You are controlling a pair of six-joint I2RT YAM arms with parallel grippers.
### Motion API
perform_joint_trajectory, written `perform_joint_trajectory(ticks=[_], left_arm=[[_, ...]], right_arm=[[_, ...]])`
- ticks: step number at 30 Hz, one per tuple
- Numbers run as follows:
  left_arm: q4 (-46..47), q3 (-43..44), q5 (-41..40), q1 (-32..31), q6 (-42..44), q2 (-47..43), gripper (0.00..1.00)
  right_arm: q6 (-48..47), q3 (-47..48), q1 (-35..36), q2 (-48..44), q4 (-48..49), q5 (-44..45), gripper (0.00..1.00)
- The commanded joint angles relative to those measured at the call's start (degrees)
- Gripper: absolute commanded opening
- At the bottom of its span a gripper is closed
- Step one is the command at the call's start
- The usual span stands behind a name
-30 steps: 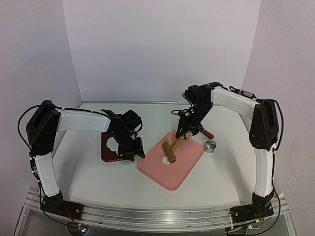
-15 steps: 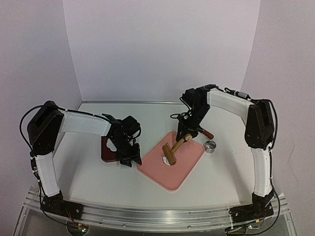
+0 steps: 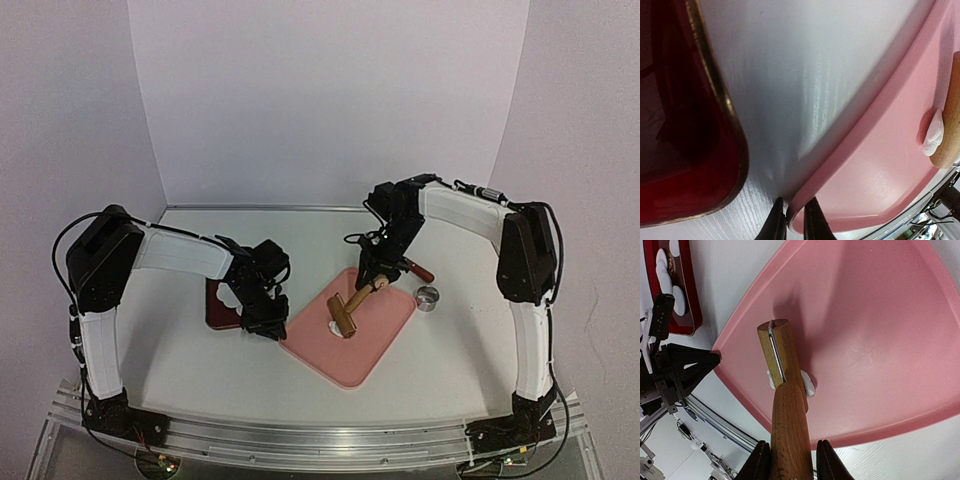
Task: Roll out the dumpling wrappers from the dough
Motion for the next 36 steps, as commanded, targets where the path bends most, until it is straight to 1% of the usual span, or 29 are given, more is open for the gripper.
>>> perform_joint_trajectory(ticks=[1,3,4,10,21,36], left_arm=[[0.70,1.15,-0.55,-0.03,0.07,1.75,0.05],[0.66,1.31,-0.53,-0.09,-0.04,1.85,0.01],[0.57,1.32,-0.53,-0.09,-0.06,1.92,0.00],[0.28,1.50,-0.53,-0.24,0.09,2.06,0.00],[-0.84,2.30,-0.97,-0.27,1.00,2.36,0.00],[-1.41,2.34,-0.80,-0.27,3.34,2.57,0.00]], right_arm=[[0.10,-3.11,1.38,4.59,-3.03,8.85,0.00],[0.35,-3.78,1.55,5.09,-2.72,8.95,0.00],[0.48,-4.15,1.66,5.32,-2.48,8.86,0.00],[0.98,-4.85,2.48,7.37,-1.69,8.92,0.00],[3.09,-4.57,2.89,10.07,-1.79,11.86,0.00],[4.91,-2.47,4.50,13.38,-1.94,11.94,0.00]])
